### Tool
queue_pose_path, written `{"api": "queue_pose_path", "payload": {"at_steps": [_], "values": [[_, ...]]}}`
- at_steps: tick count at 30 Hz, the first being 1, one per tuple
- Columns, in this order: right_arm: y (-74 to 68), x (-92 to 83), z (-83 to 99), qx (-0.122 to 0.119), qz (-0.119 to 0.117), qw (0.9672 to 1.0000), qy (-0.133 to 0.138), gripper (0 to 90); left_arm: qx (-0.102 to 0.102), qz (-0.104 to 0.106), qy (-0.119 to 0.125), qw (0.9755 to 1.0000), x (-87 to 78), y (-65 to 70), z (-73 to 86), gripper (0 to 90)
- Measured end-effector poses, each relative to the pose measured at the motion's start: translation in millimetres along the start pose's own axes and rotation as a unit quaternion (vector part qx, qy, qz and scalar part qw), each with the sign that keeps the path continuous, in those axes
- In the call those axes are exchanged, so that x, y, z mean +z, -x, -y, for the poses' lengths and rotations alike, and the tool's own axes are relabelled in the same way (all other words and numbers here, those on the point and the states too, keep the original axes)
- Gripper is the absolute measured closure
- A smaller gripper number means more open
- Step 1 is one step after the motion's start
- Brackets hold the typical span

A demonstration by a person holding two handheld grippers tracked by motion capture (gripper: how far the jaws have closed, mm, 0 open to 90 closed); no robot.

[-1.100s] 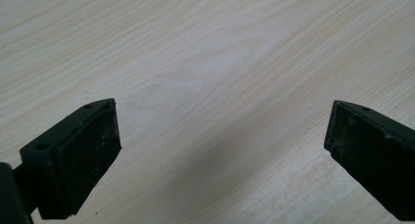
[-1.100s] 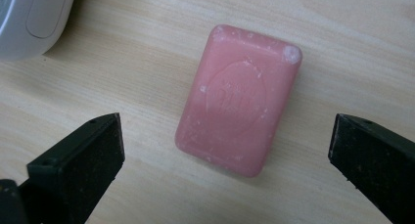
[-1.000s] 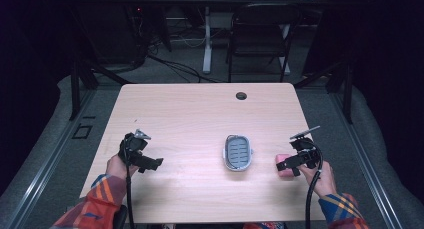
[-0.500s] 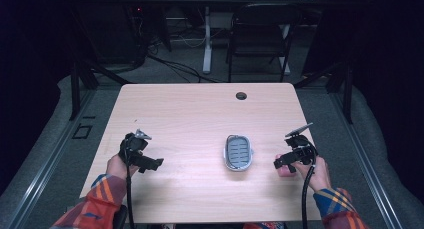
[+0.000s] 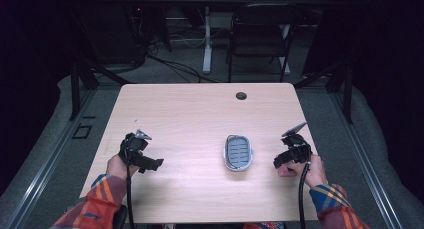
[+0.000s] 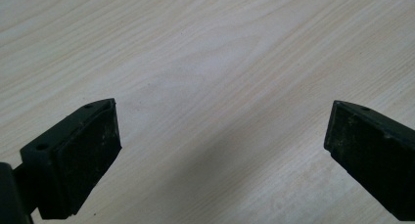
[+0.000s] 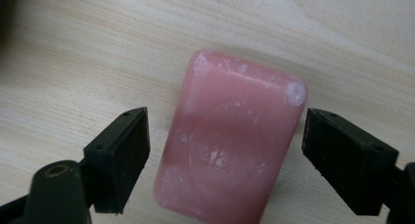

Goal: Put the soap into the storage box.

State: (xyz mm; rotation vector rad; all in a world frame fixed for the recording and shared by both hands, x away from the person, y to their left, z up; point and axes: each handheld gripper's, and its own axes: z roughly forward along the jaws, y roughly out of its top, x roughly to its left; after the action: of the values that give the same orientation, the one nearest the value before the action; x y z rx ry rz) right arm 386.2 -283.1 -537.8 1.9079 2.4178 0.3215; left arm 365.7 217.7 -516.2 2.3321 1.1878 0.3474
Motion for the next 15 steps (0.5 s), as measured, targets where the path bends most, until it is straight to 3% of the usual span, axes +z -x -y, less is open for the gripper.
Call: {"api": "queue_pose_path", "payload": {"at_steps": [8,15], "values": [[1.0,3.7,-2.0,0.002,0.004,0.9998,-0.019,26.4,0.001,0.001,-0.001,1.0000,0.3,0.0,-0.1,0.3],[-0.3,7.2,-0.8,0.011,0.004,0.9999,-0.005,27.6,0.001,-0.001,-0.002,1.0000,0.1,0.5,-0.1,0.3]]}}
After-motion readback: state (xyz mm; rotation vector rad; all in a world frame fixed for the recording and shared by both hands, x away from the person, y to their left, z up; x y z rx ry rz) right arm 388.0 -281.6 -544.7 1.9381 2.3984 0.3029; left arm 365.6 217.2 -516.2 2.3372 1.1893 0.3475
